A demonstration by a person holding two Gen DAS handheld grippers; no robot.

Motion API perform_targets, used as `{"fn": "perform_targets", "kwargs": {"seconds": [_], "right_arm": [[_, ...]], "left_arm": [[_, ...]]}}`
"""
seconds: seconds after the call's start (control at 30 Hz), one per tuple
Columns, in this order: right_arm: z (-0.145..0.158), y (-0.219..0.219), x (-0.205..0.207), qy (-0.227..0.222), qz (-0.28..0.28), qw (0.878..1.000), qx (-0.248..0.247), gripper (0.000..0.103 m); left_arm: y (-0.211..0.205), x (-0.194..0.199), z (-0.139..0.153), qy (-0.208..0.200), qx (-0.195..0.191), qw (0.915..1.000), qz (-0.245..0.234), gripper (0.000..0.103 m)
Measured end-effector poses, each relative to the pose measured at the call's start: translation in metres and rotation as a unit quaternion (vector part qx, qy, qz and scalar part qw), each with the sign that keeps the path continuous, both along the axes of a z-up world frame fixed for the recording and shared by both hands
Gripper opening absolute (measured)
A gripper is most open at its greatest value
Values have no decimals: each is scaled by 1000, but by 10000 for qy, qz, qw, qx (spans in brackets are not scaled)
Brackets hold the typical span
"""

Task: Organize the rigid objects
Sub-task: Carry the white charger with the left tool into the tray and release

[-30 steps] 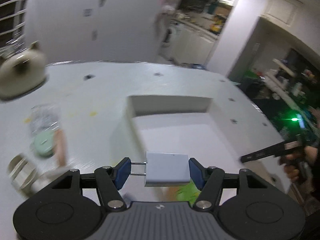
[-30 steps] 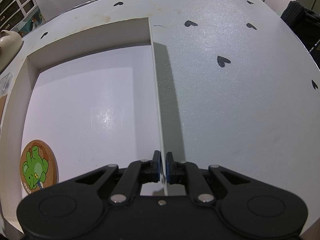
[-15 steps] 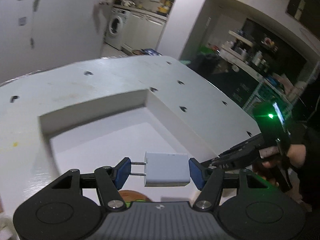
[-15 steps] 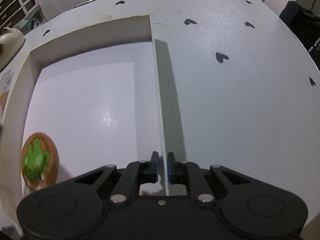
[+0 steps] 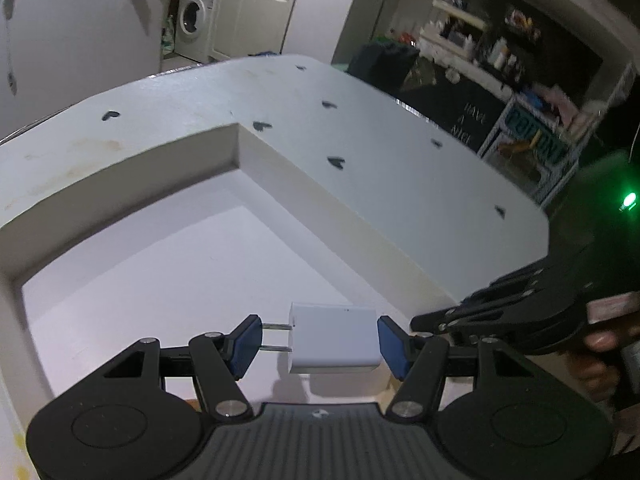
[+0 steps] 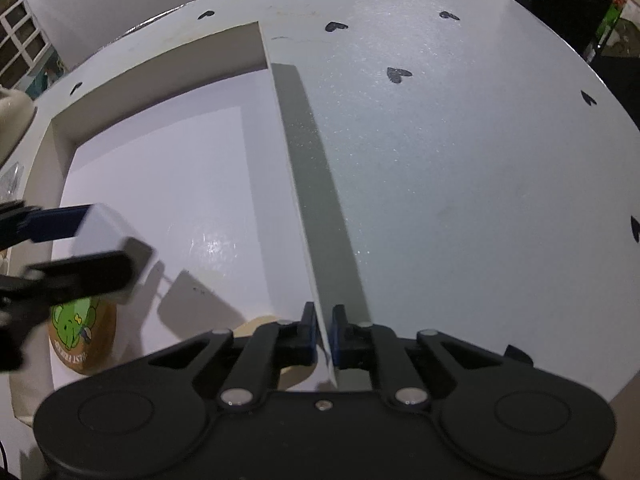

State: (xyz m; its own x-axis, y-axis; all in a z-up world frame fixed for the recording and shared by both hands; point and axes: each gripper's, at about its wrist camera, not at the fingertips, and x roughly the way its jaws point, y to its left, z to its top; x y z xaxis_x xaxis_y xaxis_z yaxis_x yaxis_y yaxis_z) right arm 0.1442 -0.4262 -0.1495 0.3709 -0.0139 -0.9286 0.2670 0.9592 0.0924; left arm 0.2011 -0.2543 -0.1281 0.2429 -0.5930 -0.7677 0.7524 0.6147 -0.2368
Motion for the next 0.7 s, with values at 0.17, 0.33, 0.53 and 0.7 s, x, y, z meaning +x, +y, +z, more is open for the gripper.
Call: {"fn": "perform_targets", "kwargs": {"seconds": [0.17,0.33,0.53,0.7], "right_arm": [[-2,-1,-1,-7,-20,10000,14,8],[-2,-4,0,22,-89,9999,86,8],[-4,-5,3,63,-82,9999,86,8],[-5,-6,3,60,-73,9999,112,8]], "left_arm": [[-8,1,-16,65,230,9997,-41,63],[-8,1,-25,104,349,9993,-72,64],[-3,-2,-23,123,306,9994,-50,82],[2,-7,-19,148,239,9996,-103,88]]}}
